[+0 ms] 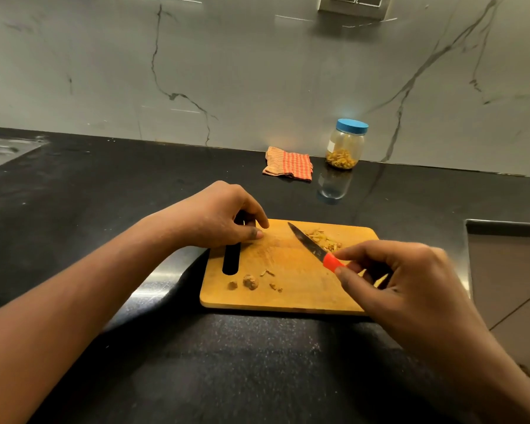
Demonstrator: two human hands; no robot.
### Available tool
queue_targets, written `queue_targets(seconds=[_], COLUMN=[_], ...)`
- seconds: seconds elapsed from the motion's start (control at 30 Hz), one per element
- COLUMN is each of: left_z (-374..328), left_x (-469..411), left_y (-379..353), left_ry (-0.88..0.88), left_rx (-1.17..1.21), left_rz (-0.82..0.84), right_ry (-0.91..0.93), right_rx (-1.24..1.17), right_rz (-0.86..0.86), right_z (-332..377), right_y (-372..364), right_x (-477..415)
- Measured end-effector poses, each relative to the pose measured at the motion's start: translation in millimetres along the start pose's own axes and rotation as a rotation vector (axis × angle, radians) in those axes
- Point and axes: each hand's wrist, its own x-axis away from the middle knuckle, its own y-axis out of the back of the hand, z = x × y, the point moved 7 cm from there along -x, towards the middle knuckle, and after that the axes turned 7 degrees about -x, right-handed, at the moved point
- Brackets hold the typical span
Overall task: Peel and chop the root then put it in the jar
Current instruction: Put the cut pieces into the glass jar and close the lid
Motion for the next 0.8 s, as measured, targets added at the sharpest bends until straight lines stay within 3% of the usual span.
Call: queue_targets(seconds=[0.37, 0.8], left_z=[12, 9], left_x=[1, 0], left_y=[6, 5], left_ry=[0.033, 0.018], left_rx=[-0.034, -0.06], left_rz=[-0.055, -0.048], right_ry=[0.088, 0.055], right_rx=[0.295, 0.256], right_rz=[0.14, 0.238], right_z=[22, 26], right_y=[-53, -61], right_x=[-35, -29])
